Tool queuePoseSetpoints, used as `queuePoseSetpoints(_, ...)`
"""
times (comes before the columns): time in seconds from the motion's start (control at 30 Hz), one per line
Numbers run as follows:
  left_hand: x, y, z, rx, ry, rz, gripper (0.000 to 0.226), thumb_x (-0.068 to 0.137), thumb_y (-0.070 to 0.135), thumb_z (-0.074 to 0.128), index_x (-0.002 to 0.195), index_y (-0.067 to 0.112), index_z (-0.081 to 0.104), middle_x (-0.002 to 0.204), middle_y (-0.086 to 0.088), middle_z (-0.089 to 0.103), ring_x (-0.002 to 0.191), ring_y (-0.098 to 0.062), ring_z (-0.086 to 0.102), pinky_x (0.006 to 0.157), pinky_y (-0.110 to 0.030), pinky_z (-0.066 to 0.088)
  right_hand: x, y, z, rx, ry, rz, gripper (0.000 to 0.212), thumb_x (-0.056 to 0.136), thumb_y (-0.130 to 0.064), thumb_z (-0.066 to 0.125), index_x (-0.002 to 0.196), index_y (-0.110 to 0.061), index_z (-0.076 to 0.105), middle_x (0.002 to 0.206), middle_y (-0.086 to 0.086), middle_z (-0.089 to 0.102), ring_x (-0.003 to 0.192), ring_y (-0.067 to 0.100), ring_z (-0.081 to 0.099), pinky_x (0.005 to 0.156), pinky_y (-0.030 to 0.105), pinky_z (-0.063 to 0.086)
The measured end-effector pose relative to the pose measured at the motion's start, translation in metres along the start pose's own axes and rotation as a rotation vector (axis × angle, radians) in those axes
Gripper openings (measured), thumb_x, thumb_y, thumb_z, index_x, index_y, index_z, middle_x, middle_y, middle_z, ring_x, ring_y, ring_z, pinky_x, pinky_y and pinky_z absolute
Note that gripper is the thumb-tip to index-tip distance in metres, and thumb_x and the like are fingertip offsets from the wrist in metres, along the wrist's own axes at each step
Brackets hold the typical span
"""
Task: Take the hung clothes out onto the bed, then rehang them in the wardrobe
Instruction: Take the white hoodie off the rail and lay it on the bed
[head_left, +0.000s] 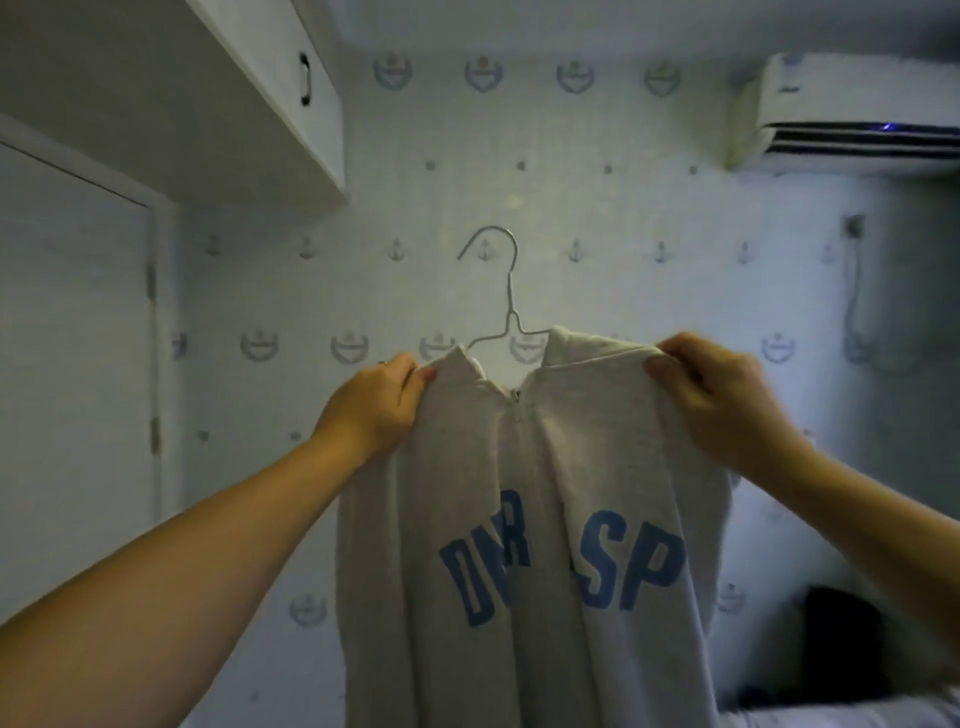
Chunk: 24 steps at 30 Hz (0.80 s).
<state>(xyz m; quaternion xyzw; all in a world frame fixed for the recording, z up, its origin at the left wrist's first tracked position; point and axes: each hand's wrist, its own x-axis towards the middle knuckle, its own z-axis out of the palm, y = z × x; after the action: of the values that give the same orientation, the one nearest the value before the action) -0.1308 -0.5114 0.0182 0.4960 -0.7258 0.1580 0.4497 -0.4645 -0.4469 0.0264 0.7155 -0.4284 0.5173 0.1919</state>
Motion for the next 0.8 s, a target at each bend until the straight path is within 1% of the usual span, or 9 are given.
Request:
queuePoseSetpoints(0.07, 0.005, 0.008, 0.052, -0.076, -0.067, 0.025, 0.036, 0.103, 0.039, 0.040, 0.079, 0.013, 0.046, 0.079, -0.017, 0.061, 0.071, -0.037, 0.057, 0.056, -0.039, 0.034, -0.022, 0.032, -0.002, -0.104, -0.016, 0.033, 0.015, 0.098, -0.029, 0.054, 0.097, -0.019, 0.065, 0.078, 0.003, 0.067, 0.069, 0.026, 0.060, 0.062, 0.036, 0.046)
queuePoseSetpoints(0.13, 0.010, 0.013, 0.104, -0.135, -0.126, 0.071, 0.037, 0.103, 0.040, 0.040, 0.079, 0.013, 0.047, 0.077, -0.014, 0.060, 0.068, -0.035, 0.056, 0.057, -0.042, 0.040, -0.043, 0.062, -0.002, -0.234, -0.047, 0.077, 0.017, 0.098, -0.033, 0.052, 0.100, -0.021, 0.065, 0.078, 0.003, 0.069, 0.067, 0.025, 0.060, 0.061, 0.032, 0.043)
queuePoseSetpoints(0.17, 0.013, 0.015, 0.131, -0.162, -0.152, 0.097, 0.037, 0.103, 0.040, 0.040, 0.079, 0.012, 0.047, 0.077, -0.014, 0.059, 0.068, -0.034, 0.055, 0.058, -0.043, 0.042, -0.053, 0.076, -0.001, -0.297, -0.064, 0.100, 0.020, 0.098, -0.036, 0.051, 0.103, -0.023, 0.065, 0.081, 0.003, 0.070, 0.068, 0.025, 0.062, 0.062, 0.033, 0.045)
queuePoseSetpoints(0.23, 0.017, 0.018, 0.183, -0.226, -0.199, 0.143, 0.035, 0.103, 0.038, 0.042, 0.078, 0.014, 0.046, 0.075, -0.010, 0.056, 0.067, -0.033, 0.054, 0.057, -0.040, 0.038, -0.073, 0.101, 0.002, -0.391, -0.099, 0.142, 0.026, 0.098, -0.041, 0.048, 0.107, -0.024, 0.065, 0.085, 0.002, 0.072, 0.072, 0.026, 0.065, 0.066, 0.035, 0.049)
queuePoseSetpoints(0.33, 0.022, 0.025, 0.254, -0.307, -0.260, 0.220, 0.033, 0.104, 0.036, 0.043, 0.077, 0.016, 0.043, 0.074, -0.003, 0.049, 0.065, -0.027, 0.047, 0.057, -0.035, 0.031, -0.101, 0.135, 0.010, -0.469, -0.154, 0.227, 0.040, 0.096, -0.053, 0.038, 0.108, -0.025, 0.064, 0.084, -0.001, 0.072, 0.071, 0.024, 0.067, 0.065, 0.034, 0.050)
queuePoseSetpoints(0.43, 0.021, 0.030, 0.318, -0.364, -0.328, 0.290, 0.032, 0.104, 0.036, 0.042, 0.079, 0.015, 0.044, 0.074, -0.003, 0.049, 0.064, -0.024, 0.045, 0.054, -0.034, 0.027, -0.131, 0.164, 0.021, -0.490, -0.205, 0.352, 0.042, 0.096, -0.060, 0.033, 0.105, -0.030, 0.061, 0.083, -0.007, 0.070, 0.070, 0.019, 0.066, 0.064, 0.038, 0.054)
queuePoseSetpoints(0.57, 0.015, 0.037, 0.398, -0.444, -0.393, 0.390, 0.037, 0.104, 0.043, 0.037, 0.079, 0.017, 0.045, 0.077, -0.009, 0.056, 0.064, -0.025, 0.046, 0.056, -0.033, 0.031, -0.175, 0.190, 0.039, -0.514, -0.252, 0.505, 0.040, 0.098, -0.055, 0.037, 0.109, -0.026, 0.062, 0.087, -0.007, 0.068, 0.074, 0.015, 0.065, 0.068, 0.031, 0.051)
queuePoseSetpoints(0.7, 0.001, 0.054, 0.458, -0.483, -0.455, 0.462, 0.044, 0.104, 0.046, 0.035, 0.078, 0.012, 0.047, 0.079, -0.014, 0.059, 0.066, -0.025, 0.044, 0.056, -0.035, 0.031, -0.217, 0.209, 0.050, -0.534, -0.284, 0.686, 0.029, 0.098, -0.048, 0.043, 0.108, -0.029, 0.063, 0.085, -0.010, 0.065, 0.075, 0.009, 0.061, 0.071, 0.032, 0.050)
queuePoseSetpoints(0.8, -0.006, 0.073, 0.500, -0.507, -0.495, 0.542, 0.052, 0.099, 0.054, 0.029, 0.080, 0.010, 0.050, 0.079, -0.016, 0.060, 0.067, -0.030, 0.050, 0.056, -0.036, 0.035, -0.245, 0.227, 0.053, -0.553, -0.285, 0.773, 0.025, 0.099, -0.042, 0.046, 0.107, -0.026, 0.064, 0.086, -0.005, 0.066, 0.075, 0.013, 0.060, 0.071, 0.034, 0.049)
